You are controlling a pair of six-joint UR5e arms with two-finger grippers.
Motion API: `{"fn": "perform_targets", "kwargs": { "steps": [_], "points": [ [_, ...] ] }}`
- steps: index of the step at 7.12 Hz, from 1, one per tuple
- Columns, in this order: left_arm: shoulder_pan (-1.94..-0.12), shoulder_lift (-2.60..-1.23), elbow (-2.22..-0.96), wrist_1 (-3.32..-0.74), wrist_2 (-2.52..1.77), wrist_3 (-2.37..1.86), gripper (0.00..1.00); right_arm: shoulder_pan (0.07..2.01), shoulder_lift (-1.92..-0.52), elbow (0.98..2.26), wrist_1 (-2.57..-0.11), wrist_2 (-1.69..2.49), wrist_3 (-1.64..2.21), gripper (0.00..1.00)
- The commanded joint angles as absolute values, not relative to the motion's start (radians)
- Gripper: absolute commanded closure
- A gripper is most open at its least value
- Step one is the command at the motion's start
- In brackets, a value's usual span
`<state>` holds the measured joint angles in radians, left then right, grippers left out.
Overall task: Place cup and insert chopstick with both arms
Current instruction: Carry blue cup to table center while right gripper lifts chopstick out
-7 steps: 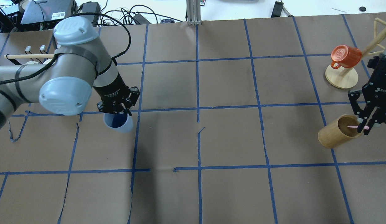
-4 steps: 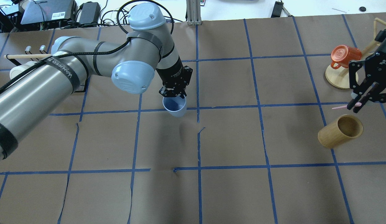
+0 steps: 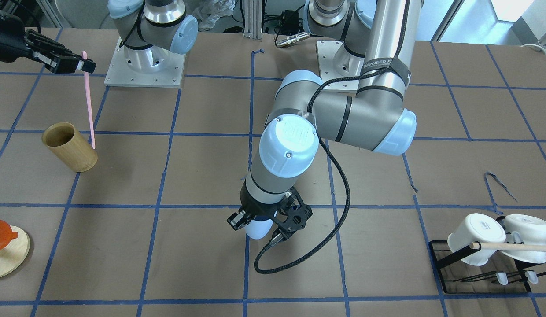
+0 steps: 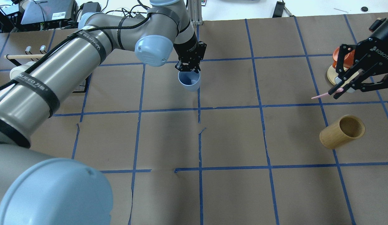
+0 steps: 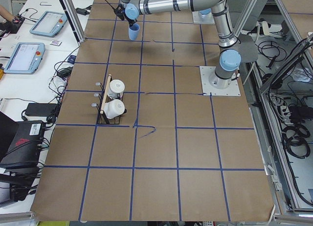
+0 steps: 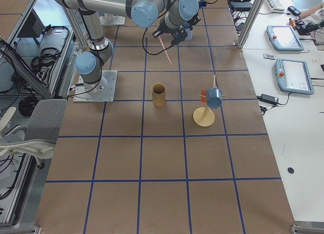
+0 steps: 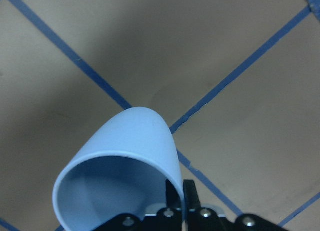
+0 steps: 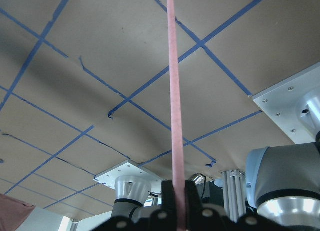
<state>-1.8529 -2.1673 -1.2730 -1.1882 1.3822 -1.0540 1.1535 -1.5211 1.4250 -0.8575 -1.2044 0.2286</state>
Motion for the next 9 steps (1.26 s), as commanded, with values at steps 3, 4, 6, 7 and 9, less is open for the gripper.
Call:
{"fn": "perform_targets", "kwargs": {
  "steps": [3,4,6,7,9],
  "points": [
    [-1.855,-2.270,-1.164,-1.203,1.388,-1.008,1.00,1.154,-1.503,1.422,-0.848,-0.943,0.229,1.00],
    [-1.858,-2.279,-1.164,-1.203,1.387,-1.009,1.00,1.154,-1.494,1.422,-0.848,-0.908,0.230,1.00],
    [-1.861,-2.292,-1.164,-1.201,1.382,-1.017,0.97,1.161,-1.473,1.420,-0.859,-0.789,0.360,1.00],
    [-1.861,-2.296,-1.164,-1.201,1.381,-1.014,0.73,1.173,-1.459,1.420,-0.894,-0.740,0.408,1.00],
    [-1.861,-2.296,-1.161,-1.195,1.381,-1.009,0.00,1.219,-1.424,1.422,-0.929,-0.643,0.484,1.00]
  ]
}}
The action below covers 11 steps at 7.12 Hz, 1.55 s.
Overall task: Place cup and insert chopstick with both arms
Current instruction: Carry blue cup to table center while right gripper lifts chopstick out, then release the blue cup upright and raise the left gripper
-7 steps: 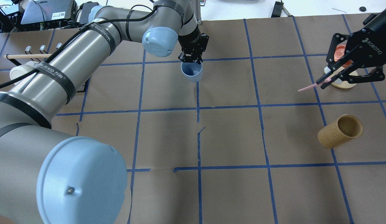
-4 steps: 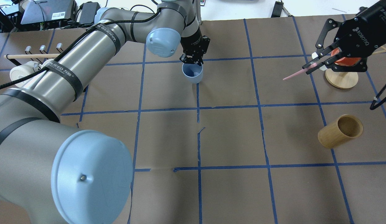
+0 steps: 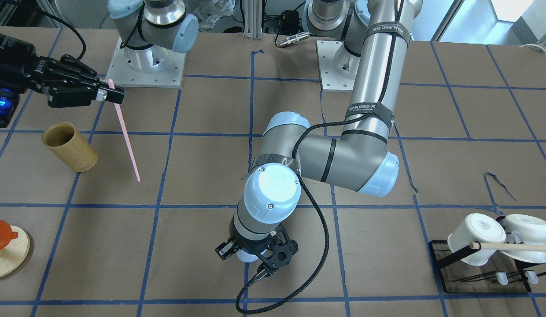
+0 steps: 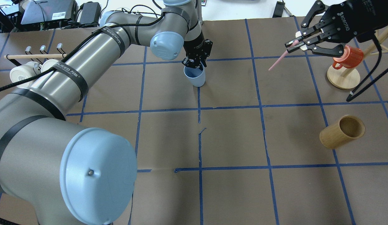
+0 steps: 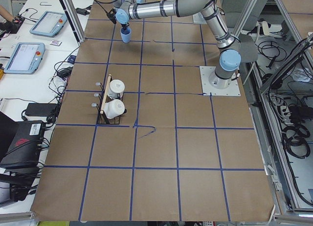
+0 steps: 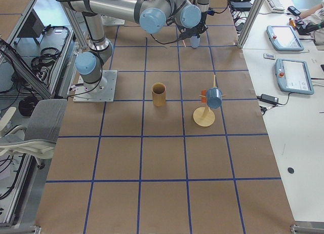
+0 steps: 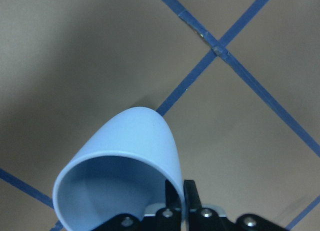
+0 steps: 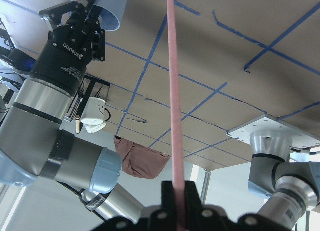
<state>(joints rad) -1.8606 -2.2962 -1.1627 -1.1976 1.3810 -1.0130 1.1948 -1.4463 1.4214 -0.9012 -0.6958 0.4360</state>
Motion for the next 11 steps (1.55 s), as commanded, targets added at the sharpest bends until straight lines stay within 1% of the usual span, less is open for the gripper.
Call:
{"fn": "perform_targets", "kwargs": {
  "steps": [1,3,4,6,7,8,9,11],
  "points": [
    [-1.861,-2.286,-1.158,-1.193,1.381,-1.008,0.00,1.223,-1.422,1.420,-0.937,-0.640,0.511,1.00],
    [-1.855,-2.226,-1.155,-1.204,1.385,-0.951,0.00,1.230,-1.424,1.420,-0.940,-0.495,0.630,1.00],
    [-1.853,-2.171,-1.157,-1.279,1.393,-0.874,0.00,1.265,-1.419,1.422,-1.021,-0.488,0.693,1.00],
    [-1.848,-2.012,-1.175,-1.501,1.397,-0.642,0.00,1.334,-1.372,1.425,-1.257,-0.447,0.959,1.00],
    [-1.848,-1.934,-1.183,-1.626,1.446,-0.543,0.00,1.359,-1.336,1.425,-1.346,-0.411,1.033,1.00],
    [-1.848,-1.848,-1.224,-1.708,1.474,-0.458,0.00,1.385,-1.298,1.425,-1.443,-0.404,1.098,1.00],
    [-1.847,-1.766,-1.305,-1.712,1.505,-0.393,0.00,1.409,-1.273,1.425,-1.513,-0.403,1.158,1.00],
    [-1.794,-1.634,-1.528,-1.697,1.543,-0.331,0.00,1.454,-1.227,1.424,-1.636,-0.353,1.292,1.00]
  ]
}}
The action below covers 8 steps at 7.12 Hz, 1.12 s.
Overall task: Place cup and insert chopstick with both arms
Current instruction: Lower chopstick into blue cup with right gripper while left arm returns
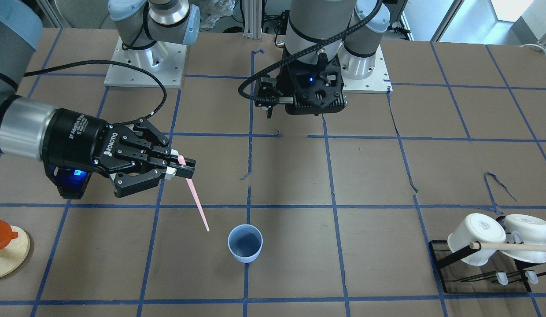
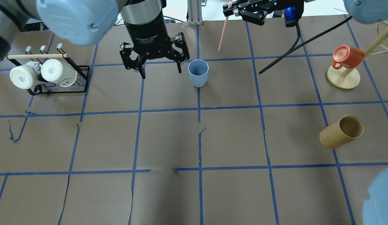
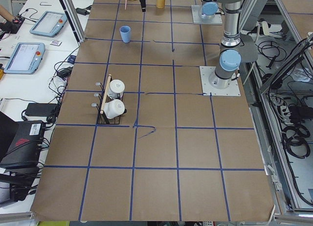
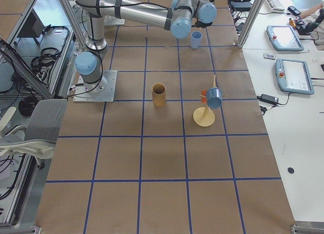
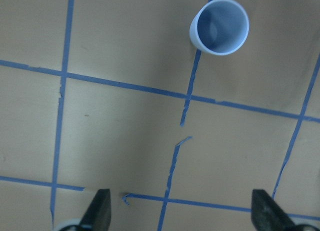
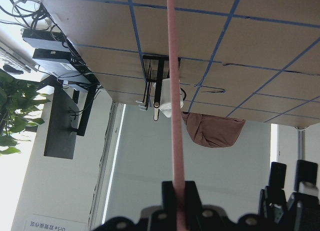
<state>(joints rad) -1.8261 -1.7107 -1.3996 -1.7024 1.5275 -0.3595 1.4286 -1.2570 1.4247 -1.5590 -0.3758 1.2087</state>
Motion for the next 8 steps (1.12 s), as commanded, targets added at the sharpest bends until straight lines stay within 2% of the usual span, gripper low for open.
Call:
{"fn": "perform_targets", "kwargs": {
  "steps": [1,5,8],
  "points": [
    [-1.770,-1.584,-1.583,-1.636,1.546,-0.304,0.01,1.462,-1.200,1.424,-1.704,-0.353,1.386,1.00],
    [-1.609,-1.588,-1.502,-1.630,1.554,0.047,0.00,1.471,-1.137,1.424,-1.729,-0.327,1.470,1.00],
    [-1.603,-1.560,-1.519,-1.641,1.565,0.066,0.00,1.474,-1.128,1.422,-1.736,-0.322,1.468,1.00]
  ]
}}
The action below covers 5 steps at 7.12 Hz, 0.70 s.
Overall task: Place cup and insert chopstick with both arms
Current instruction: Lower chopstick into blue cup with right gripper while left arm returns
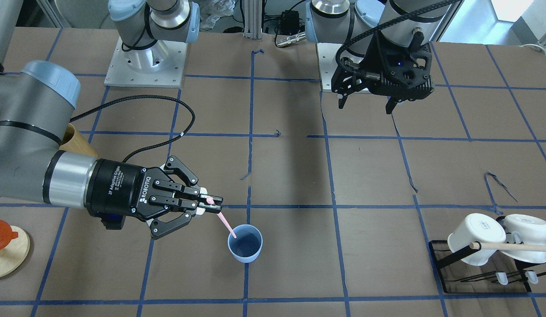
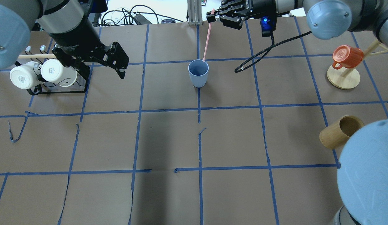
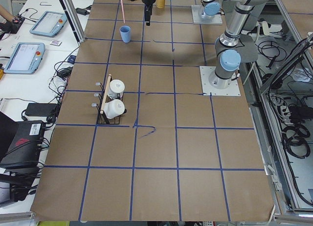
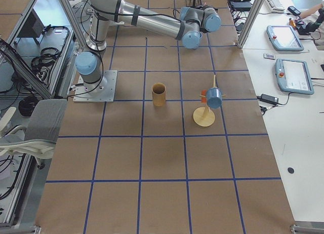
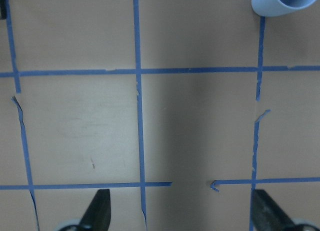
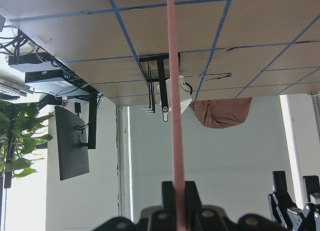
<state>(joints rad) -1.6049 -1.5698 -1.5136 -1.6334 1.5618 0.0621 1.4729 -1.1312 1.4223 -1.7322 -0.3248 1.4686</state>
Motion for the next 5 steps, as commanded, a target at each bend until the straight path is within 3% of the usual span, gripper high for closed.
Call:
{"fn": "perform_targets", "kwargs": {
  "steps": [1,5],
  "points": [
    [-1.603,-1.559,-1.519,-1.641,1.563,0.066,0.00,1.480,-1.109,1.422,-1.758,-0.322,1.470,1.00],
    [-1.601,-1.554,-1.519,-1.655,1.563,0.067,0.00,1.506,-1.075,1.424,-1.801,-0.324,1.468,1.00]
  ]
}}
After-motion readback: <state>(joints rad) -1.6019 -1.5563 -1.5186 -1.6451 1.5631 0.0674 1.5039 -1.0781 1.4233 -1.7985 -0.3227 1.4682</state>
